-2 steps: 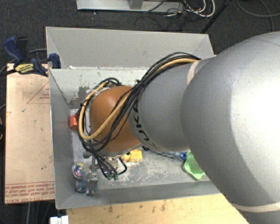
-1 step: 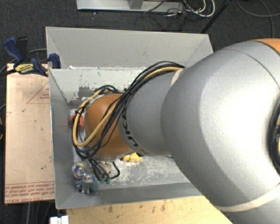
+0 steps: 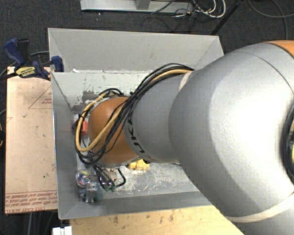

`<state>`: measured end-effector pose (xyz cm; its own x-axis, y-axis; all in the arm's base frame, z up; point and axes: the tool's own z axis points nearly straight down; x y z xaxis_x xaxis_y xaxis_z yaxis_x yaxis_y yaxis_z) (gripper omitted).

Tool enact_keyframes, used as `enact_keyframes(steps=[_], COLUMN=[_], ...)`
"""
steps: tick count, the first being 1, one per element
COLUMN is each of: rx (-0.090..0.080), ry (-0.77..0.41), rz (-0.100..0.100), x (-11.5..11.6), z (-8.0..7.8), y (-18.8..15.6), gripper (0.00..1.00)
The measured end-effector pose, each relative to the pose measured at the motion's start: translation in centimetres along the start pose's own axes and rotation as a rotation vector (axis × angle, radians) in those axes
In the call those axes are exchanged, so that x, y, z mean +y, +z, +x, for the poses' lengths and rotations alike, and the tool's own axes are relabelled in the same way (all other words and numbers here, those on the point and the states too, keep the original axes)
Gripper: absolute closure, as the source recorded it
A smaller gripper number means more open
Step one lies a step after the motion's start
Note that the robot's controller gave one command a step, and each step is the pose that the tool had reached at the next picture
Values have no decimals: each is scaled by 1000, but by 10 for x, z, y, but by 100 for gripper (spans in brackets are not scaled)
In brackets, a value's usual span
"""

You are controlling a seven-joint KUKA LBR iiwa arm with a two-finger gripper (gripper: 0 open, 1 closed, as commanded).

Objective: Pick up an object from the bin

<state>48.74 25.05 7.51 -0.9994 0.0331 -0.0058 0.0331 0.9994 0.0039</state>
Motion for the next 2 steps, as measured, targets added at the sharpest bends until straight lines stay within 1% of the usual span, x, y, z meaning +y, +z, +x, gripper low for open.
enact_keyframes(steps=[1,2], rx=[0,-3], ry=[1,1], rz=[1,-2], x=[0,1], z=[-1,-3], y=[-1,-80], gripper=[100,100])
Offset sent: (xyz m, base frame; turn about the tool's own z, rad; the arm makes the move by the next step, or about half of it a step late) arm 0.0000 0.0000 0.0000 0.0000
